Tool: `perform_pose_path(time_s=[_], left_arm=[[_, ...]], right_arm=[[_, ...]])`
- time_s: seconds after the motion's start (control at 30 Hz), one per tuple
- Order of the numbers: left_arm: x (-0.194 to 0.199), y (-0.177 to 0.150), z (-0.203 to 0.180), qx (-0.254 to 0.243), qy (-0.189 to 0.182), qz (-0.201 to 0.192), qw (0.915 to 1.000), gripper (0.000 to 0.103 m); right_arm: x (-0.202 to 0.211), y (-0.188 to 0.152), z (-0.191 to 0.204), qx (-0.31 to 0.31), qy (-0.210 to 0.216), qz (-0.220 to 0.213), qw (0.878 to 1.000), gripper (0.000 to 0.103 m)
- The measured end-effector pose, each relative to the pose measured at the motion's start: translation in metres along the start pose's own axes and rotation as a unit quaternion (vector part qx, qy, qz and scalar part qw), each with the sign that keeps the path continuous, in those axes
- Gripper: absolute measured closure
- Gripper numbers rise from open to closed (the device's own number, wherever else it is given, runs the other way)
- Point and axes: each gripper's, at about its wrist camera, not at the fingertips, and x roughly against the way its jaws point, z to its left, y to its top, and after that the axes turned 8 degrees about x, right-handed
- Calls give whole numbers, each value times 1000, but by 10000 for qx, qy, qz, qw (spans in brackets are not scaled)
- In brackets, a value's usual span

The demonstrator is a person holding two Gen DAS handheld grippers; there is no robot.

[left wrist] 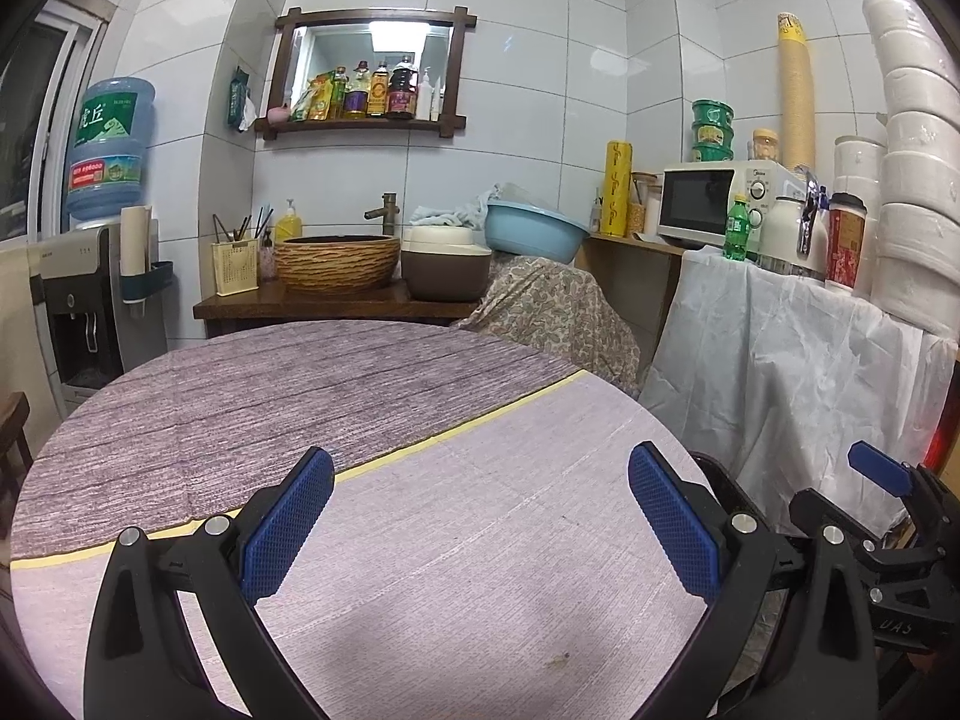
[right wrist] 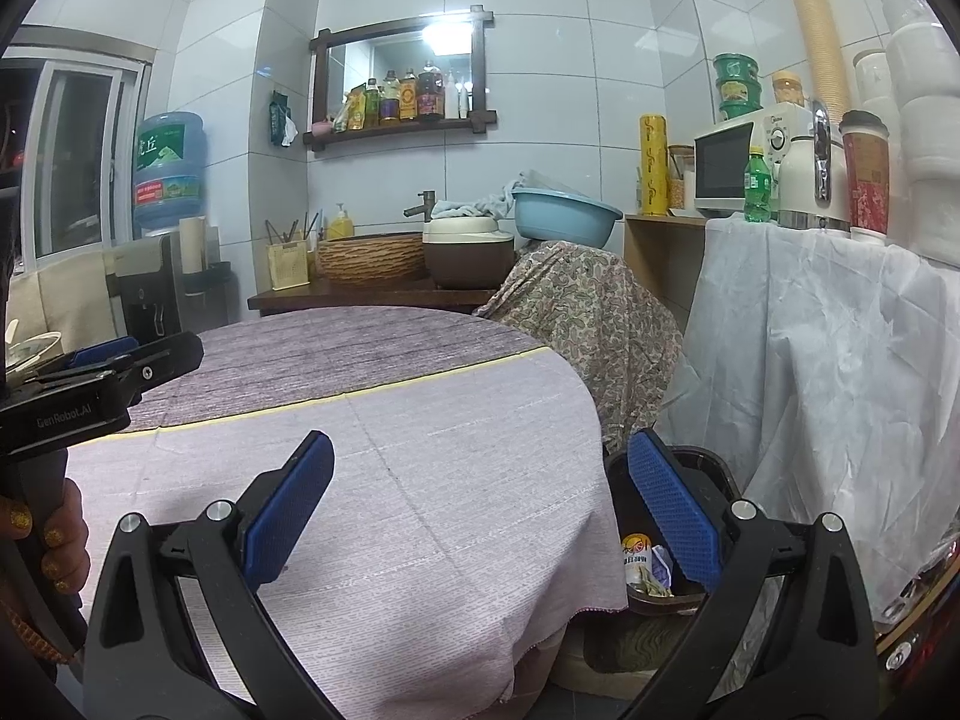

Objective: Collect trash

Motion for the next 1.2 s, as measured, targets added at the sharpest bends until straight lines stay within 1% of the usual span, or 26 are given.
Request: perform_pose_path(time_s=[0.43, 1.2], left_arm=[[-1, 1, 1, -65, 160, 38, 9998, 6], [-4, -2, 1, -128, 225, 100, 9996, 6]], right_arm=[[0, -2, 1, -23, -18, 19, 10000, 6], [-1, -3, 0, -21, -11, 48, 10000, 6]])
